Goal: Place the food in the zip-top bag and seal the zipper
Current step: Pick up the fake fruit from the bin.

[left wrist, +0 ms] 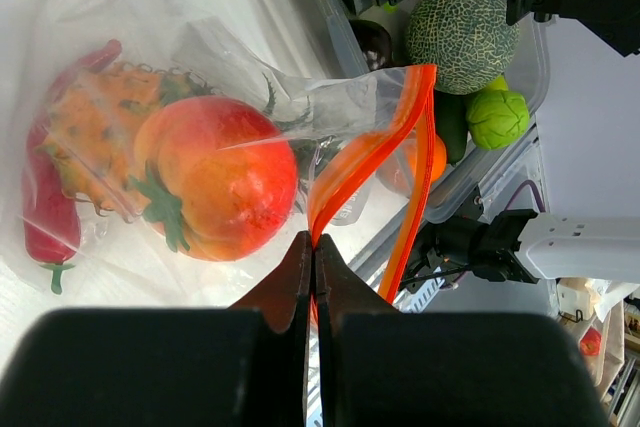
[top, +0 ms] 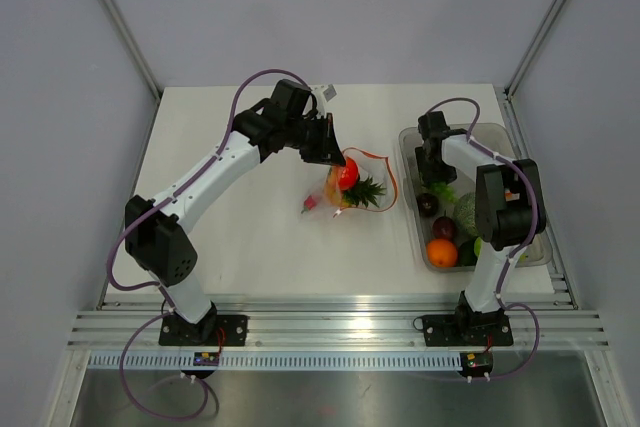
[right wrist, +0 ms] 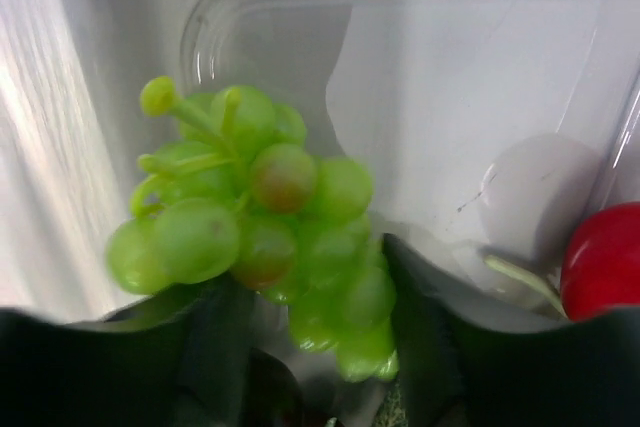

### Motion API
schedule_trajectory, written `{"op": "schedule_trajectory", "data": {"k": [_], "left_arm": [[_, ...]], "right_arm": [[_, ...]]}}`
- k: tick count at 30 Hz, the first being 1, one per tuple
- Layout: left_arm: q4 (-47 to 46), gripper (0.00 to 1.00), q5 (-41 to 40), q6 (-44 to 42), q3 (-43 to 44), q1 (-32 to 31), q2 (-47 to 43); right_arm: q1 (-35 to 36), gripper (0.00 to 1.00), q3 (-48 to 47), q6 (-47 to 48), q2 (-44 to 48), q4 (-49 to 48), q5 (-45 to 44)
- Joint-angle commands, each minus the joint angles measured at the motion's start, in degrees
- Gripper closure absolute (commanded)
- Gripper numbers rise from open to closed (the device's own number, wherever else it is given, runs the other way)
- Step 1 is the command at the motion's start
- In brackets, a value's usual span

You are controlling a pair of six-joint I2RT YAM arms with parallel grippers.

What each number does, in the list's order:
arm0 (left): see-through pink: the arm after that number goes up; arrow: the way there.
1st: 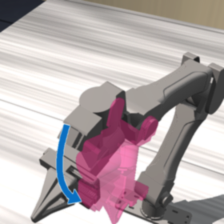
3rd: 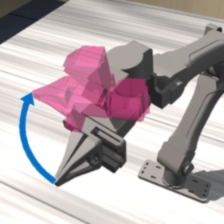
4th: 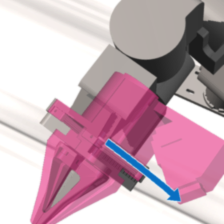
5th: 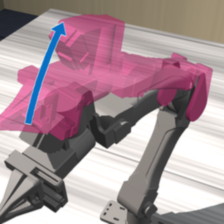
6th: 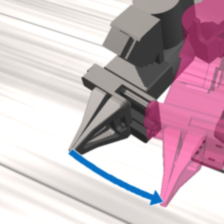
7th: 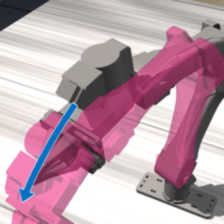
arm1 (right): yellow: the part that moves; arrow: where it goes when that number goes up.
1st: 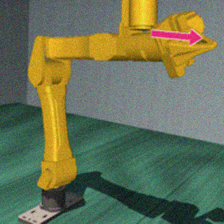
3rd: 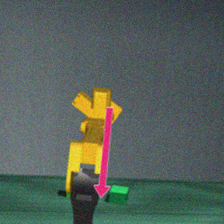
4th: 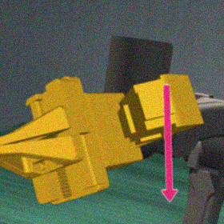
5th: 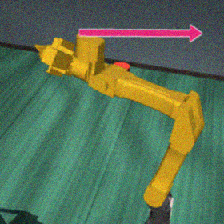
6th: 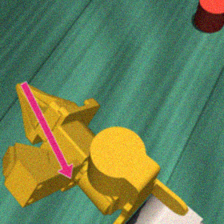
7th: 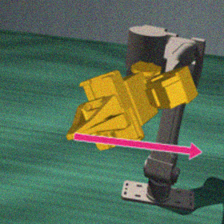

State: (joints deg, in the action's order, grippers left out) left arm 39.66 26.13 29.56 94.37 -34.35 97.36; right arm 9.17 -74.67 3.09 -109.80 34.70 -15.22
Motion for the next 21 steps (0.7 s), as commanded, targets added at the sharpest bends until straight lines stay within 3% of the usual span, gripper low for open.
{"op": "schedule_trajectory", "data": {"k": [1, 6, 14, 21], "left_arm": [[-0.4, 1.00, -0.5, -0.3, 1.8, -0.3, -1.3], [-0.2, 1.00, -0.4, -0.2, 1.7, -0.4, -1.5], [-0.1, 1.00, -0.6, -0.5, 2.0, -0.7, -1.6], [-0.5, 1.00, 0.2, -0.5, 2.7, -0.7, -1.4]], "right_arm": [[-0.6, 0.50, -1.1, -2.6, 1.9, -4.0, -1.7], [-0.6, 0.68, -1.3, -2.7, 3.0, -2.5, -0.2], [-1.3, 0.73, 1.8, -5.9, 9.6, -2.6, -1.6], [-1.3, 0.77, 3.3, -7.1, 21.6, -0.8, 0.1]]}}
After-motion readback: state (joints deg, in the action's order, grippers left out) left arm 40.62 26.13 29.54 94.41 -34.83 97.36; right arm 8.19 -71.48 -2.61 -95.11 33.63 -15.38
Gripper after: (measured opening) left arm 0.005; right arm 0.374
